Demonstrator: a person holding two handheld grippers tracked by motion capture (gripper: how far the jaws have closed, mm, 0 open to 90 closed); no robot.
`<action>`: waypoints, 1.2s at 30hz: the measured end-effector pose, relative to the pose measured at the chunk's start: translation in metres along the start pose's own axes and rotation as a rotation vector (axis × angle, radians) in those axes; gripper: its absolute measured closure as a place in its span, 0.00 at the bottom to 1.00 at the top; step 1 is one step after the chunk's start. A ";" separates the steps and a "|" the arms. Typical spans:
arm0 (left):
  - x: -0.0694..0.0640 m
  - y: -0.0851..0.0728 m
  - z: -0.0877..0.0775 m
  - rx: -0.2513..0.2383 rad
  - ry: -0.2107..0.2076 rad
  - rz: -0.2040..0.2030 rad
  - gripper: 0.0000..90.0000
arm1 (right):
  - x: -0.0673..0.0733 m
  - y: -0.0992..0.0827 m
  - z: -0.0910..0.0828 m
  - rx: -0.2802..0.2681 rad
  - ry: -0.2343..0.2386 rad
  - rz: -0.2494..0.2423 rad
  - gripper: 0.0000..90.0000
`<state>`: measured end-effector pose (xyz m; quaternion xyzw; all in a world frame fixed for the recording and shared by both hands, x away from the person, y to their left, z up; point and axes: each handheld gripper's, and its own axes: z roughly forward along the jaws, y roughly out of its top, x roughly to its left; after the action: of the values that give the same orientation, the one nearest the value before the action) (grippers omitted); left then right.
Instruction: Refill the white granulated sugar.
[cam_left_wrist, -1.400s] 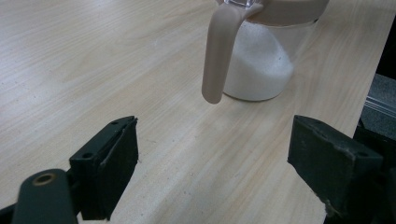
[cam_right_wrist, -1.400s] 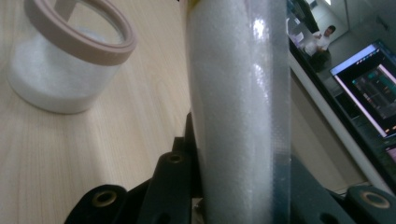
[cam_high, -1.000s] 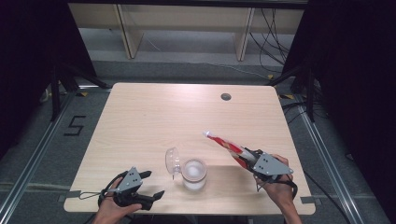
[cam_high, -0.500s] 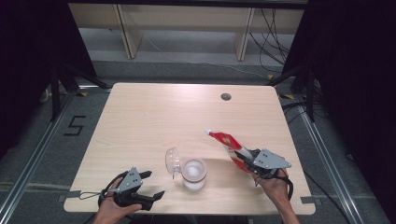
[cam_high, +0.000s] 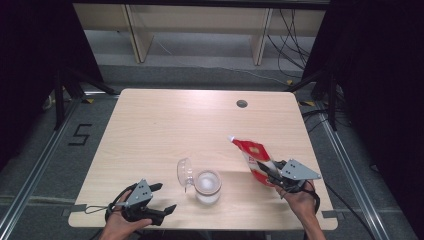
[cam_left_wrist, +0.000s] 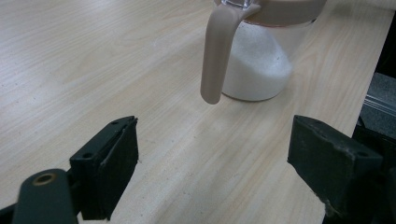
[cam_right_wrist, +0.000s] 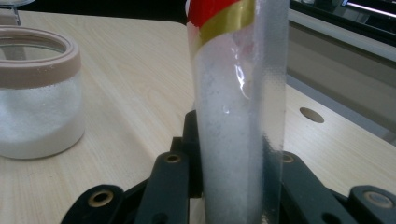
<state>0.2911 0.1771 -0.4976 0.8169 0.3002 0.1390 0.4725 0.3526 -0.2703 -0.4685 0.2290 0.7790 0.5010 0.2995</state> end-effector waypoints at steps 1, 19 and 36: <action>0.000 0.000 0.000 0.000 0.000 -0.001 0.18 | 0.000 0.000 -0.001 0.007 -0.001 0.005 0.85; 0.002 0.001 0.000 0.002 -0.001 0.032 0.18 | -0.001 -0.008 -0.021 0.043 -0.038 0.106 0.83; -0.001 0.000 0.000 -0.005 -0.002 -0.002 0.18 | 0.000 -0.021 -0.041 0.052 -0.096 0.307 0.56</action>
<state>0.2909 0.1763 -0.4975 0.8157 0.3002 0.1386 0.4747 0.3227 -0.3049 -0.4747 0.3766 0.7325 0.5090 0.2501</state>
